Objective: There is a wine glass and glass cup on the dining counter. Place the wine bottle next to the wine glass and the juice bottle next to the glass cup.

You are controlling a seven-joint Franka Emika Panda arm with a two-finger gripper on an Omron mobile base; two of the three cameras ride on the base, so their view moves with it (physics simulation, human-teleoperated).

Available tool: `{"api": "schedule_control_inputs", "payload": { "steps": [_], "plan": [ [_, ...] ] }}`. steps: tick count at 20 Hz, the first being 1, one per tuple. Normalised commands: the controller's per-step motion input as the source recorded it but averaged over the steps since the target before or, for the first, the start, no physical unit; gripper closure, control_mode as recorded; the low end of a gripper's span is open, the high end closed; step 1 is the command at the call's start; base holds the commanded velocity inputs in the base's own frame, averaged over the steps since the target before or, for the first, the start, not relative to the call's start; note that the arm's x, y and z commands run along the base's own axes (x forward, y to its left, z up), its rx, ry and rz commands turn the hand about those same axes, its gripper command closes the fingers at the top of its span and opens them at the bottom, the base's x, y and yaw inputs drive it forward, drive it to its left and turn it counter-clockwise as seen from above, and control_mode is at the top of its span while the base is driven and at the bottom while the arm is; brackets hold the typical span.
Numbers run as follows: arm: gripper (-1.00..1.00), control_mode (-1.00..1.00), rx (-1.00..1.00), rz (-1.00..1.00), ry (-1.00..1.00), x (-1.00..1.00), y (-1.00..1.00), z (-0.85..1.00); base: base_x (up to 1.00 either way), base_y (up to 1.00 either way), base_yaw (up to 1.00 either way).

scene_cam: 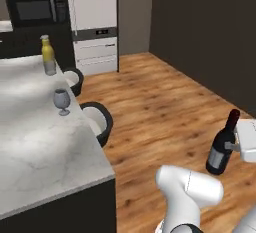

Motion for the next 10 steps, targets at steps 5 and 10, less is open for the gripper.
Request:
{"api": "schedule_control_inputs", "payload": {
  "steps": [5, 10],
  "plan": [
    [1.00, 1.00, 0.00, 0.00, 0.00, 0.00, 0.00, 0.00, 0.10, -0.10, 0.77],
    [1.00, 1.00, 0.00, 0.00, 0.00, 0.00, 0.00, 0.00, 0.15, -0.22, 0.66]
  ]
}}
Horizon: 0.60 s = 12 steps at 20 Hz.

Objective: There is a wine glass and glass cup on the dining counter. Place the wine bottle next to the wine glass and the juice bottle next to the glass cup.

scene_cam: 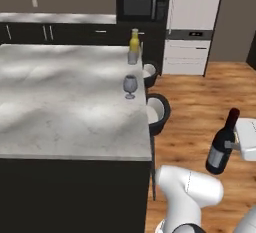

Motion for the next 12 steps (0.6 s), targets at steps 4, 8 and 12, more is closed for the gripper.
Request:
{"api": "schedule_control_inputs", "payload": {
  "steps": [4, 8, 12],
  "plan": [
    [1.00, 1.00, 0.00, 0.00, 0.00, 0.00, 0.00, 0.00, 0.32, -0.48, 0.53],
    [1.00, 1.00, 0.00, 0.00, 0.00, 0.00, 0.00, 0.00, 0.16, -0.68, 0.52],
    [1.00, 1.00, 0.00, 0.00, 0.00, 0.00, 0.00, 0.00, 0.01, -0.82, 0.52]
  ]
}}
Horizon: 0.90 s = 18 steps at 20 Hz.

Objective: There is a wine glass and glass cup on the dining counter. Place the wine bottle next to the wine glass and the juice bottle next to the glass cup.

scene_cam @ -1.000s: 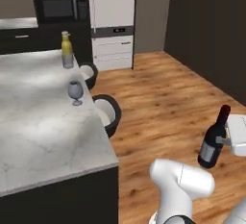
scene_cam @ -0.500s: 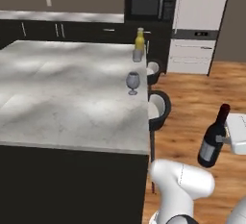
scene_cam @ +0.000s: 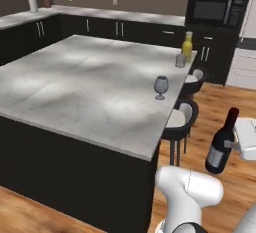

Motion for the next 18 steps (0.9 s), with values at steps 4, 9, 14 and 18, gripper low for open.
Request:
{"api": "schedule_control_inputs", "payload": {
  "steps": [4, 9, 14, 18],
  "plan": [
    [1.00, 1.00, 0.00, 0.00, 0.00, 0.00, 0.00, 0.00, 0.00, -0.81, 0.53],
    [1.00, 1.00, 0.00, 0.00, 0.00, 0.00, 0.00, 0.00, 0.01, -0.80, 0.53],
    [1.00, 1.00, 0.00, 0.00, 0.00, 0.00, 0.00, 0.00, 0.01, -0.79, 0.55],
    [1.00, 1.00, 0.00, 0.00, 0.00, 0.00, 0.00, 0.00, 0.16, -0.72, 0.53]
  ]
}}
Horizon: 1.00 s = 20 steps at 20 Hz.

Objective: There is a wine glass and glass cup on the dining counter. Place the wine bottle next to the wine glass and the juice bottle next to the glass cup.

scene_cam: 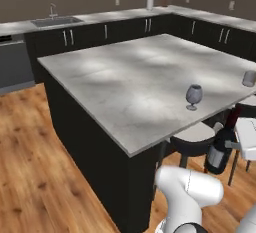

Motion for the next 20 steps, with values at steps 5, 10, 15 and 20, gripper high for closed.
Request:
{"api": "schedule_control_inputs", "payload": {
  "steps": [5, 10, 15, 20],
  "plan": [
    [1.00, 1.00, 0.00, 0.00, 0.00, 0.00, 0.00, 0.00, 0.44, -0.46, 0.44],
    [1.00, 1.00, 0.00, 0.00, 0.00, 0.00, 0.00, 0.00, 0.37, -0.01, 0.07],
    [1.00, -1.00, -0.03, -0.03, 0.00, 0.38, -0.01, 0.09, 0.13, 0.00, 0.00],
    [1.00, -1.00, -0.12, -0.24, 0.00, 1.00, -0.05, 0.05, 0.00, 0.00, 0.00]
  ]
}}
